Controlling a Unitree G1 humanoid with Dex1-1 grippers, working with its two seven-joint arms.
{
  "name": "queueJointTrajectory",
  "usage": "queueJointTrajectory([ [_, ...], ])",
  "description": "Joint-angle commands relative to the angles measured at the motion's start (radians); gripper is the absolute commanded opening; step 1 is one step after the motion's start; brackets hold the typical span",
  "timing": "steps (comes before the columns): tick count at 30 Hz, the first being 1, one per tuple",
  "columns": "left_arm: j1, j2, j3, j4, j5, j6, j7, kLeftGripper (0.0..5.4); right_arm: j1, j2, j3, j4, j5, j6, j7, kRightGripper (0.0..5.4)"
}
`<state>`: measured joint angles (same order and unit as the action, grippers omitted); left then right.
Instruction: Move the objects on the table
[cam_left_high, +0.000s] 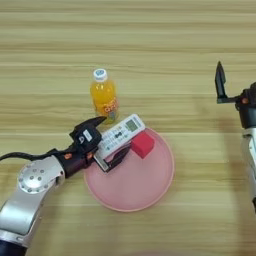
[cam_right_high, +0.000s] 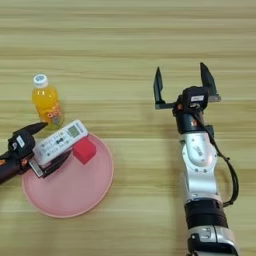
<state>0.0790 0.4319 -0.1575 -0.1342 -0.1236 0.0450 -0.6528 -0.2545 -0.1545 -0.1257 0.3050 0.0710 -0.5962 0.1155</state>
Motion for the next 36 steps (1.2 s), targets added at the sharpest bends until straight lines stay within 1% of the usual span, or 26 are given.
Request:
queueJointTrajectory([
  [1,0.02,0.027,-0.006,-0.015,0.01,0.015,-0.019,5.38,0.016,0.006,0.003,-0.031,-0.007,0.027,-0.009,5.4],
  [4,0.021,0.031,-0.005,-0.015,0.009,0.017,-0.021,5.38,0.019,0.009,0.005,-0.041,-0.01,0.035,-0.012,5.4],
  [10,0.025,0.044,-0.012,-0.009,0.033,0.022,-0.019,5.38,0.022,0.01,0.006,-0.055,-0.011,0.044,-0.014,5.4],
  [17,0.005,0.03,-0.011,0.011,0.06,0.033,0.004,5.38,0.021,0.01,0.007,-0.059,-0.008,0.048,-0.01,5.4],
  [18,0.002,0.028,-0.013,0.015,0.064,0.033,0.007,5.38,0.021,0.012,0.007,-0.06,0.0,0.055,-0.007,5.4],
  [19,0.001,0.027,-0.014,0.018,0.066,0.034,0.009,5.38,0.02,0.013,0.006,-0.064,0.008,0.062,-0.005,5.4],
  [27,-0.013,0.018,-0.012,0.035,0.073,0.045,0.027,5.38,0.014,0.008,0.0,-0.072,0.01,0.069,-0.003,5.4],
  [30,-0.018,0.02,-0.012,0.044,0.082,0.045,0.035,5.02,0.014,0.008,0.0,-0.069,0.009,0.069,-0.003,5.4],
  [31,-0.02,0.019,-0.012,0.048,0.083,0.045,0.037,5.02,0.014,0.008,-0.001,-0.069,0.009,0.068,-0.003,5.4],
  [32,-0.022,0.019,-0.012,0.05,0.084,0.044,0.038,4.87,0.014,0.008,-0.001,-0.069,0.008,0.068,-0.003,5.4],
  [36,-0.023,0.017,-0.014,0.056,0.088,0.041,0.036,4.54,0.014,0.008,-0.001,-0.07,0.009,0.068,-0.002,5.4],
])
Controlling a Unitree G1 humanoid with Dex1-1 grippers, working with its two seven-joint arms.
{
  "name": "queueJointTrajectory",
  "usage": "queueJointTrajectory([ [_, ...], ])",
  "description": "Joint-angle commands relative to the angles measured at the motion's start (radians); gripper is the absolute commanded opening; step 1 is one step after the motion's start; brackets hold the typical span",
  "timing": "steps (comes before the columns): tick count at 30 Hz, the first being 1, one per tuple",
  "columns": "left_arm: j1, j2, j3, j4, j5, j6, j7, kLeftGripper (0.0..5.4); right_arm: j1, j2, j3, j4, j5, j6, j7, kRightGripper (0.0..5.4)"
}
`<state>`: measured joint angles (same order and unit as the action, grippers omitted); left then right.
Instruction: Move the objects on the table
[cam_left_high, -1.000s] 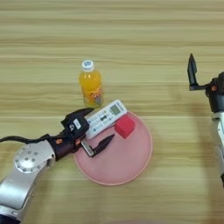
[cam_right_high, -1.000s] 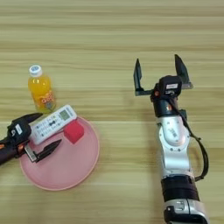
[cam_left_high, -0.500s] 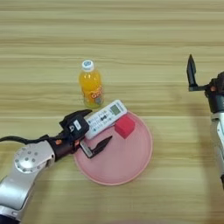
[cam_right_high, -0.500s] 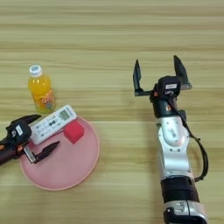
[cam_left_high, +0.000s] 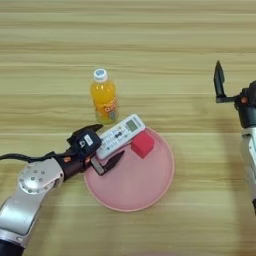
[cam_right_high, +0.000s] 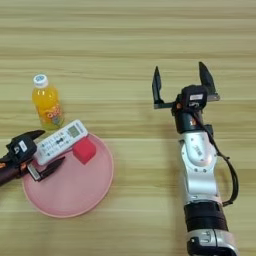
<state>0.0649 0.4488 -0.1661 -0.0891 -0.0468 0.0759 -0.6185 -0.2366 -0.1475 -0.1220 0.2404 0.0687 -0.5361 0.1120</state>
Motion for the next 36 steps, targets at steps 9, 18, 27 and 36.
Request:
queueJointTrajectory([
  [9,-0.01,0.003,-0.009,0.016,0.015,0.008,-0.004,3.86,-0.01,-0.003,-0.011,-0.029,0.026,0.017,0.005,5.4],
  [18,-0.016,0.013,-0.014,0.026,0.025,0.004,-0.008,3.08,-0.012,-0.005,-0.016,-0.058,0.04,0.032,0.003,5.4],
  [27,-0.021,0.012,-0.018,0.034,0.027,-0.016,-0.012,2.86,-0.016,-0.006,-0.016,-0.053,0.041,0.033,0.004,5.4],
  [36,-0.018,0.023,0.008,-0.016,-0.01,-0.033,-0.041,2.86,-0.022,-0.005,-0.016,-0.033,0.035,0.025,0.002,5.4],
])
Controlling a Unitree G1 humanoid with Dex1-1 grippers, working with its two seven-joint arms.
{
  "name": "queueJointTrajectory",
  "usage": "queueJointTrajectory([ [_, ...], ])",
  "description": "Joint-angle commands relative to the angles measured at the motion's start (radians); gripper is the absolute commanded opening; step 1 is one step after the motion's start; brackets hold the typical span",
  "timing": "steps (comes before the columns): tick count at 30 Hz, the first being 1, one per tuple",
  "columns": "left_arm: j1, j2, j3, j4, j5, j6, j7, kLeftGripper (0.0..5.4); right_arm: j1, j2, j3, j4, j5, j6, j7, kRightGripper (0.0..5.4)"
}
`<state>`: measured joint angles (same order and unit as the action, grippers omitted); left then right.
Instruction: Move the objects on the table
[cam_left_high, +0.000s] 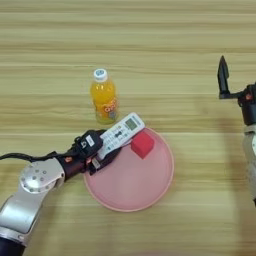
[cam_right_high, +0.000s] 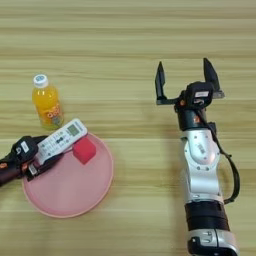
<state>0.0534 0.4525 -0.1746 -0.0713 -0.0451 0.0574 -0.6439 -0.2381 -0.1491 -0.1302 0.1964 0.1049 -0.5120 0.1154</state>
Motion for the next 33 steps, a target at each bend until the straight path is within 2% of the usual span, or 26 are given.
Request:
queueJointTrajectory([
  [1,-0.006,0.02,0.02,-0.041,-0.014,-0.015,-0.018,2.86,-0.021,-0.003,-0.007,0.012,-0.001,0.001,-0.001,5.4],
  [5,0.0,0.033,0.039,-0.088,-0.032,-0.02,-0.039,2.86,-0.025,-0.003,-0.007,0.016,0.0,0.001,-0.001,5.4],
  [14,-0.004,0.047,0.132,-0.215,-0.098,-0.019,-0.028,2.86,-0.037,-0.004,-0.01,0.03,0.005,0.001,0.001,5.4],
  [18,-0.041,0.021,0.183,-0.245,-0.119,0.011,0.027,2.86,-0.043,-0.002,-0.011,0.035,0.009,0.002,0.002,5.4],
  [26,-0.088,-0.029,0.261,-0.313,-0.188,-0.005,0.112,2.86,-0.044,-0.001,-0.011,0.036,0.009,-0.001,0.001,5.4],
  [33,-0.14,-0.064,0.337,-0.289,-0.221,0.02,0.208,2.86,-0.04,-0.001,-0.011,0.03,0.01,-0.001,0.001,5.4],
])
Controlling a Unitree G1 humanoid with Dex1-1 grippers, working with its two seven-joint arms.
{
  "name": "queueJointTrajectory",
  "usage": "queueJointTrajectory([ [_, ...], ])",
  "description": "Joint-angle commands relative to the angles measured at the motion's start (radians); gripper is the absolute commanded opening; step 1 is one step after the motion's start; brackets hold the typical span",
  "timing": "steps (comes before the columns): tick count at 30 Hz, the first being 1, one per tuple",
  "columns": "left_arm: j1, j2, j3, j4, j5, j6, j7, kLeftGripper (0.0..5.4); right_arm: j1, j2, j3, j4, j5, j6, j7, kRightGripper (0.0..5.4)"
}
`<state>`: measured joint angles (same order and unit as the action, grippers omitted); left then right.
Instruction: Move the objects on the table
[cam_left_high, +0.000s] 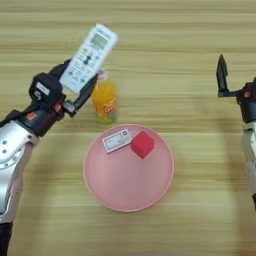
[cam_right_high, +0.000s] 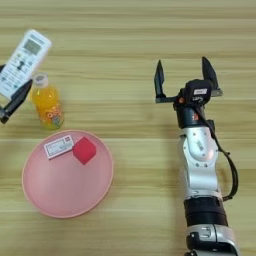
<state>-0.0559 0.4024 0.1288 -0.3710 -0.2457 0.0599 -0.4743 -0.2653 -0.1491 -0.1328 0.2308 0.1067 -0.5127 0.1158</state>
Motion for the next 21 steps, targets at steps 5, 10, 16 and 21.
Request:
queueJointTrajectory([
  [5,-0.054,-0.022,0.073,0.047,-0.024,0.061,0.093,2.86,-0.012,-0.001,-0.01,-0.006,0.007,0.0,0.002,5.4],
  [10,-0.04,0.008,0.03,0.128,0.05,0.144,0.112,2.86,-0.013,0.0,-0.01,-0.004,0.004,-0.001,0.002,5.4],
  [16,-0.028,0.016,0.01,0.217,0.089,0.153,0.103,2.86,-0.013,0.0,-0.01,-0.005,0.001,-0.002,0.001,5.4],
  [21,-0.01,0.016,-0.012,0.31,0.119,0.148,0.089,2.86,-0.014,0.001,-0.01,-0.003,0.001,-0.003,0.0,5.4],
])
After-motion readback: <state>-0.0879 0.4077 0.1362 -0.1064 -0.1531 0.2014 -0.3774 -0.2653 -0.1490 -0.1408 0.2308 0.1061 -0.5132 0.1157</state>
